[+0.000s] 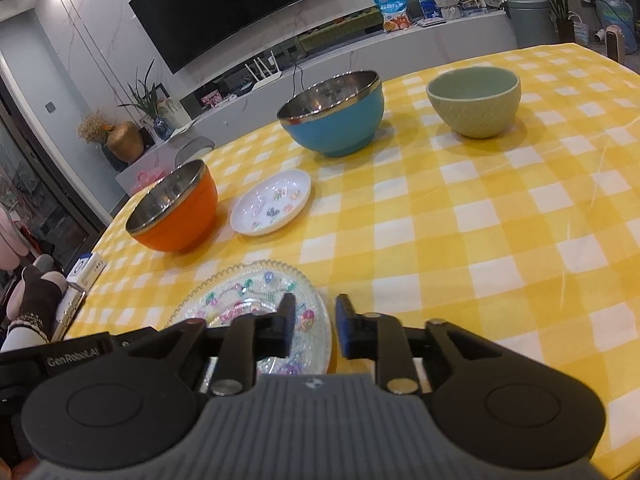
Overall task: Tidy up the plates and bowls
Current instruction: 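Lower the glass plate onto the 'Fruity' plate and open the right tool, then reach the left tool to the small white sticker plate rim and close it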
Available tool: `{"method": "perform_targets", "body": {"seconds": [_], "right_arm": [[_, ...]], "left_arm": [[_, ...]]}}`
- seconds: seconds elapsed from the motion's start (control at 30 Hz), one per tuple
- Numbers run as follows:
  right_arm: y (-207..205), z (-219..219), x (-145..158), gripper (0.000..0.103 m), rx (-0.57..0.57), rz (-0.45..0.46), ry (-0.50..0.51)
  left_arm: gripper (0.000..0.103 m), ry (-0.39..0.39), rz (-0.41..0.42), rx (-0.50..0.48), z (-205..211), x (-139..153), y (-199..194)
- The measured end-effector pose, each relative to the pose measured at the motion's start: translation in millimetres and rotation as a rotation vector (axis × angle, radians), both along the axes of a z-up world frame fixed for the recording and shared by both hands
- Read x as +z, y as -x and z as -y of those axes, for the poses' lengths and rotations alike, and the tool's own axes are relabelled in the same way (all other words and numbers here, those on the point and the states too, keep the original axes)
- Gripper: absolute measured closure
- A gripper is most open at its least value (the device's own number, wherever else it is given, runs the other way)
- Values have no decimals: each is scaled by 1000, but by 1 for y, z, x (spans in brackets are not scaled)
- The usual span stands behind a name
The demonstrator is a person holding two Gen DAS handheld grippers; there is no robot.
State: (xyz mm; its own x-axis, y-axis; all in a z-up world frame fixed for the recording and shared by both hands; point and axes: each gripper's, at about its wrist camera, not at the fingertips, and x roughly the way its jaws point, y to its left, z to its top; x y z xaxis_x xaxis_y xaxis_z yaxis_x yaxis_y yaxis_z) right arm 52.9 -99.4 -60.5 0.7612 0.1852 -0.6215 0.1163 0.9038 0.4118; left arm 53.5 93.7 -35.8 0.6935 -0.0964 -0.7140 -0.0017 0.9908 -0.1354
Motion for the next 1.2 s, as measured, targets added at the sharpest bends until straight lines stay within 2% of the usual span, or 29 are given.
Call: {"method": "perform_targets", "body": {"seconds": [0.33, 0.6, 0.97, 1.2], "right_arm": [[-9, 16, 7, 76, -62, 15, -33], [-30, 27, 10, 69, -114, 17, -82], [-85, 25, 4, 65, -95, 18, -137], [-123, 20, -11, 72, -66, -17, -131]], "left_arm": [[68, 49, 47, -19, 11, 22, -21], [55, 120, 66, -33, 21, 30, -51], [54, 179, -15, 7, 21, 4, -104], [54, 159, -70, 10, 23, -19, -130]]}}
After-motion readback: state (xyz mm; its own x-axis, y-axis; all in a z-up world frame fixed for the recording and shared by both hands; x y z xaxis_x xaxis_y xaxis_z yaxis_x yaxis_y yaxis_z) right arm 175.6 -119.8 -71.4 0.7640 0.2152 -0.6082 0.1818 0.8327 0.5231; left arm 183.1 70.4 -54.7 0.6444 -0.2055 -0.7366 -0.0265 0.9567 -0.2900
